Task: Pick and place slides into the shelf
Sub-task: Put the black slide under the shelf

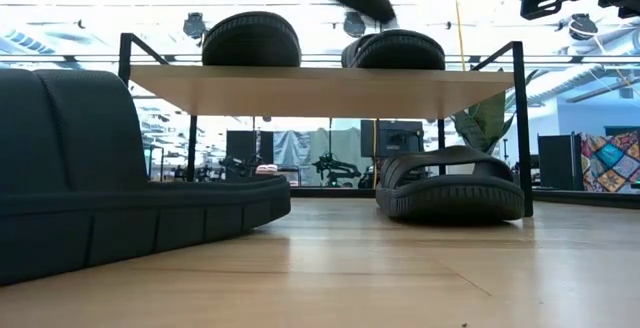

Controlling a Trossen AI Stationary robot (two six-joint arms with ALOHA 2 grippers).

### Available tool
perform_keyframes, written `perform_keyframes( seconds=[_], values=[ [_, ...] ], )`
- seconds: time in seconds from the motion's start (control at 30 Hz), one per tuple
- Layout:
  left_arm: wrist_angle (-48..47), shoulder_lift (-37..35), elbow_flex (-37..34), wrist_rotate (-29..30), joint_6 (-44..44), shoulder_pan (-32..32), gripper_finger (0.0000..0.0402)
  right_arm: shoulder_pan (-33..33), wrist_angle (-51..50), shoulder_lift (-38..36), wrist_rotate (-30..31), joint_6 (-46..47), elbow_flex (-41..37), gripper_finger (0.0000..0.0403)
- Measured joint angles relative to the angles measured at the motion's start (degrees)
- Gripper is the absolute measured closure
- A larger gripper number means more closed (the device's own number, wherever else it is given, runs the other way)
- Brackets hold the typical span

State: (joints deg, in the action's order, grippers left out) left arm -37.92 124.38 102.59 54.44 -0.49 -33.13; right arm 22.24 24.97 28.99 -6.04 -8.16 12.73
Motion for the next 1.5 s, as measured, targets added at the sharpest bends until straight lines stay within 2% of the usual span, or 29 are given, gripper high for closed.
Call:
perform_keyframes(
  seconds=[0.13, 0.23, 0.37, 0.5, 0.67, 0.73, 0.77, 0.83, 0.97, 1.1, 1.27, 1.4, 1.5],
  values=[
    [-9.40, -5.04, 0.02, 8.24, -6.15, -3.45, 0.0401, 0.00, -0.28, 0.12, -0.02, 0.03, 0.02, 0.0403],
    [-15.61, -10.05, -1.49, 10.07, -11.90, -5.35, 0.0401, -0.02, -0.24, 0.34, -0.15, 0.04, 0.02, 0.0403],
    [-10.35, -18.13, -6.72, 10.38, -8.71, -4.51, 0.0402, 0.00, 0.45, 0.96, -0.13, 0.00, 0.02, 0.0403],
    [5.13, -26.75, -15.56, 1.10, 4.65, -1.17, 0.0402, -0.01, 0.55, 1.41, -0.11, 0.02, 0.02, 0.0403],
    [26.61, -40.92, -30.93, -22.61, 20.62, 3.67, 0.0402, -0.01, 0.52, 1.43, -0.08, -0.27, 0.02, 0.0403],
    [33.09, -47.56, -37.34, -29.15, 22.61, 5.37, 0.0402, -0.02, 0.50, 1.42, -0.07, -0.61, 0.02, 0.0403],
    [35.65, -51.10, -40.54, -30.65, 22.85, 6.03, 0.0402, -0.02, 0.50, 1.41, -0.07, -0.76, 0.02, 0.0403],
    [39.60, -58.09, -46.84, -30.96, 22.70, 6.48, 0.0402, 0.00, 0.50, 1.40, -0.05, -1.06, 0.02, 0.0403],
    [43.00, -71.32, -58.33, -26.78, 19.40, 5.60, 0.0402, 0.00, 0.50, 1.40, 0.65, -1.49, 0.02, 0.0403],
    [43.20, -81.85, -68.66, -25.87, 16.02, 4.85, 0.0402, 0.00, -0.76, 1.40, 6.05, -1.55, 0.02, 0.0403],
    [48.72, -89.96, -78.69, -26.49, 16.75, 4.76, 0.0401, -0.02, -0.89, 1.40, 12.78, -1.47, 0.02, 0.0403],
    [49.23, -94.65, -83.14, -26.54, 16.87, 4.71, 0.0401, -0.03, -1.20, 1.40, 14.49, -0.57, 0.02, 0.0403],
    [48.93, -97.88, -85.23, -20.50, 15.31, 4.51, 0.0401, 0.00, -1.47, 0.56, 21.38, -0.26, 0.02, 0.0403]
  ],
)
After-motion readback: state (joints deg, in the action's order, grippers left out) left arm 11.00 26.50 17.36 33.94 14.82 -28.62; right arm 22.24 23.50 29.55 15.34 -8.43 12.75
